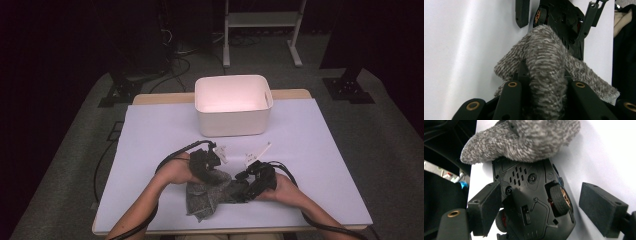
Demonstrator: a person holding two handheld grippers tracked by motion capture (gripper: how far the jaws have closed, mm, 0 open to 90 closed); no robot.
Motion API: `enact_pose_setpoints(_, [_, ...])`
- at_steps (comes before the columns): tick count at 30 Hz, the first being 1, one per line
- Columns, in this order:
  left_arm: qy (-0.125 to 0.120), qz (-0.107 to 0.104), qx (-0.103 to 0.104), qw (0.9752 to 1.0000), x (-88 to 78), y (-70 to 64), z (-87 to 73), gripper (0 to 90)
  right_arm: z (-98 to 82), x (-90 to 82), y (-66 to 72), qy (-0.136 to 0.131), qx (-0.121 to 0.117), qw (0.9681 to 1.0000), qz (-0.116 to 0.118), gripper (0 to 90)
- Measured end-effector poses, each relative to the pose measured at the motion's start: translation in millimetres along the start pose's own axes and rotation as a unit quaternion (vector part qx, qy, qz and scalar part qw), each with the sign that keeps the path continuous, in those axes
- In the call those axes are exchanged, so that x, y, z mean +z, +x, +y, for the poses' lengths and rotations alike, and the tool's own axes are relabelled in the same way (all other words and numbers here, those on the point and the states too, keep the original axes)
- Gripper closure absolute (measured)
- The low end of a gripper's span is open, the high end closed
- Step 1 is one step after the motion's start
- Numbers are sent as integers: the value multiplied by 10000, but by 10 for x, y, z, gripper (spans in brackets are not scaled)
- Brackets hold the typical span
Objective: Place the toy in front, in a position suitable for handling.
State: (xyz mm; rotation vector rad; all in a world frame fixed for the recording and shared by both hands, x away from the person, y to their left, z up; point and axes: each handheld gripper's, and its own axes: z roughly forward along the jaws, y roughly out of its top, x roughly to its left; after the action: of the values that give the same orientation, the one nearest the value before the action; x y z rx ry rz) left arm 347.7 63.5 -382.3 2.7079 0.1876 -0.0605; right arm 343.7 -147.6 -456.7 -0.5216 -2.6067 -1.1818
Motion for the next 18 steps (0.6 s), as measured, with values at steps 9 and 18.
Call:
enact_pose_setpoints(9, [-3, 62, -6, 10000, -15, -41, -21, 723, -73, -15, 32, -216, 166, 9996, -84, 204])
enact_pose_setpoints(18, [-29, 89, -8, 10000, -104, -53, 3, 722, -94, -31, 67, -271, 207, 9994, -12, 291])
